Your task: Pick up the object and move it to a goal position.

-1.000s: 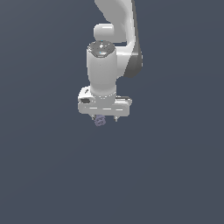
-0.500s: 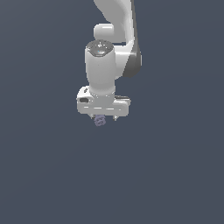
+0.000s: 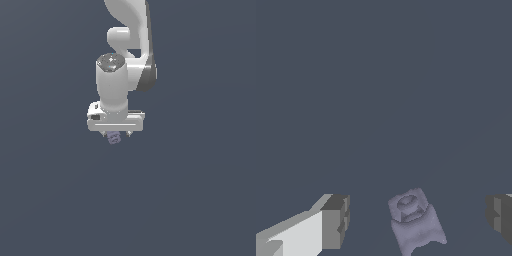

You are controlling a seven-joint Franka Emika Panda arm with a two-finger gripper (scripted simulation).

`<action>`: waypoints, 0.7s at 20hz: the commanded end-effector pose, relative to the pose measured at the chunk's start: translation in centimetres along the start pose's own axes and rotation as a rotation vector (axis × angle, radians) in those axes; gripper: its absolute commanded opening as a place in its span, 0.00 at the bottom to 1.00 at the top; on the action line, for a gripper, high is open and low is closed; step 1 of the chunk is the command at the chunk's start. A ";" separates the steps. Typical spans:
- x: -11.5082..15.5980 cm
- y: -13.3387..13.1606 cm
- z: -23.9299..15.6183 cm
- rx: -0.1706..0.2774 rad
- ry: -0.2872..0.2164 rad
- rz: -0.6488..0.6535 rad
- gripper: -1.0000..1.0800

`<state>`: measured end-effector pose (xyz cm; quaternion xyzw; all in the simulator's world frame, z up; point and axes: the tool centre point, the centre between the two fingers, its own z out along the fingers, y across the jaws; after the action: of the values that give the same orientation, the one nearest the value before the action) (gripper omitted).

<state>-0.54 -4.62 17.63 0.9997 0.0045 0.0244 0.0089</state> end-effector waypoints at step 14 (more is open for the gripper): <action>-7.1 2.4 6.4 0.018 -0.035 -0.281 0.96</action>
<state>-6.68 -7.01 11.45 0.9913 0.1313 0.0067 0.0041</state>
